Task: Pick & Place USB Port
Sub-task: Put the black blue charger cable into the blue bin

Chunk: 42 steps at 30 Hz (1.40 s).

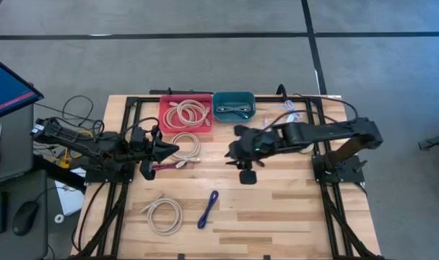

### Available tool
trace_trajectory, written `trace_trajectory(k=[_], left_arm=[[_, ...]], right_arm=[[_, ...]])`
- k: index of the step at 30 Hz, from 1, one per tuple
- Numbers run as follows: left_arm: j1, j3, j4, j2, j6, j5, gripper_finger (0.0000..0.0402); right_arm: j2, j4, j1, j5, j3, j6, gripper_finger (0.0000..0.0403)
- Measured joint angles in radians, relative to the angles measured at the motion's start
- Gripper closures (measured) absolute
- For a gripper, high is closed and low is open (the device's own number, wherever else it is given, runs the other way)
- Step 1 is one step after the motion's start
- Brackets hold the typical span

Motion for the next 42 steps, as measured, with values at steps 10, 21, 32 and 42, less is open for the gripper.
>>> trace_trajectory(k=[10,21,32,42], left_arm=[[0.000,0.000,-0.002,0.000,0.000,0.000,0.0392],[0.000,0.000,-0.003,0.000,0.000,0.000,0.0392],[0.000,0.000,-0.003,0.000,0.000,0.000,0.0393],[0.000,-0.001,-0.003,0.000,0.000,0.000,0.0394]], right_arm=[[0.149,-0.006,-0.012,-0.087,0.000,-0.158,0.0301],[0.289,0.024,0.000,-0.086,0.001,-0.277,0.0280],[0.351,0.039,0.029,-0.093,0.010,-0.318,0.0194],[0.413,0.106,0.035,-0.150,0.023,-0.276,0.0209]])
